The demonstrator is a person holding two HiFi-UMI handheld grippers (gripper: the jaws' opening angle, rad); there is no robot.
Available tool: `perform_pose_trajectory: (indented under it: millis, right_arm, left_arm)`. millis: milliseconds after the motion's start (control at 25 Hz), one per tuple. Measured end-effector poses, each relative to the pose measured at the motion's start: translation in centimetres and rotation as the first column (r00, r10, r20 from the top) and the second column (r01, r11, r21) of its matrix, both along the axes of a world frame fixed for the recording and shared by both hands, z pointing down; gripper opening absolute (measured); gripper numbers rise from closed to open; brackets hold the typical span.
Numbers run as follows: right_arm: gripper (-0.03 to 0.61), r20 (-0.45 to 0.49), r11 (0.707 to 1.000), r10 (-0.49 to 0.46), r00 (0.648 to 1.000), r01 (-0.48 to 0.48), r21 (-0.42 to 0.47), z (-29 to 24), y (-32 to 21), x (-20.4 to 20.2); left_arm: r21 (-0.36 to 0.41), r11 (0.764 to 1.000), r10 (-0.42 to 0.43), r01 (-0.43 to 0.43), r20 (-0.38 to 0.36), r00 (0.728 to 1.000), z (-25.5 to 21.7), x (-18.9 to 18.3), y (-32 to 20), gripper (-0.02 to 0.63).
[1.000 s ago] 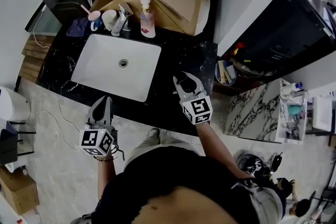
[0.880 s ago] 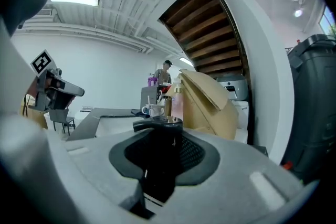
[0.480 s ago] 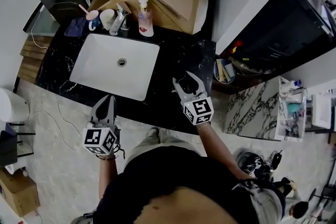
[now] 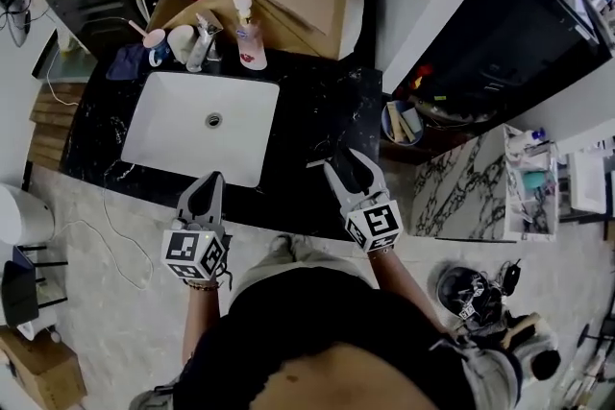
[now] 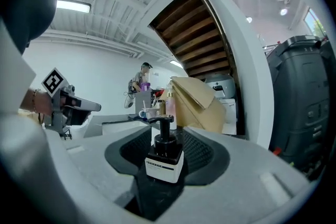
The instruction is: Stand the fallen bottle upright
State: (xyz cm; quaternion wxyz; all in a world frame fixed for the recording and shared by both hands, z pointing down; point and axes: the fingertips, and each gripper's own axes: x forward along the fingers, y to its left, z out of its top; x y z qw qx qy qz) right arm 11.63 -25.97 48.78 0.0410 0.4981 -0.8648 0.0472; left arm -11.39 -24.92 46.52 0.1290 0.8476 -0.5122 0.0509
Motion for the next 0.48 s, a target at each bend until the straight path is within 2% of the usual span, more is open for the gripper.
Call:
perform_pose_trajectory:
  millis: [200,320,480]
  right_arm:
    - [0.166,0.003,0.999,0.036,0.999,-0.036,0.003,-0.8,2.0,1.3]
    - [0.164,0.036,0.999,0.045,0.998,-0.046,0.014,-1.6,3.3,1.9]
    - [0.138,0.033,0.998,0.067,0.997,-0.067,0.007,-2.7,4.4,2.3]
  left_arm:
    - [0.015,0.998,0.054,-0.054,-0.003,0.999,-0.3,1.7,-0.7,0.006]
    - [0.006,0.997,0.077,-0.077,-0.004,0.997,0.0,2.3,-0.6,0.006]
    - [-0.007,0.995,0.097,-0.097,-0.008,0.995,0.4,2.6,-0.7,0.005]
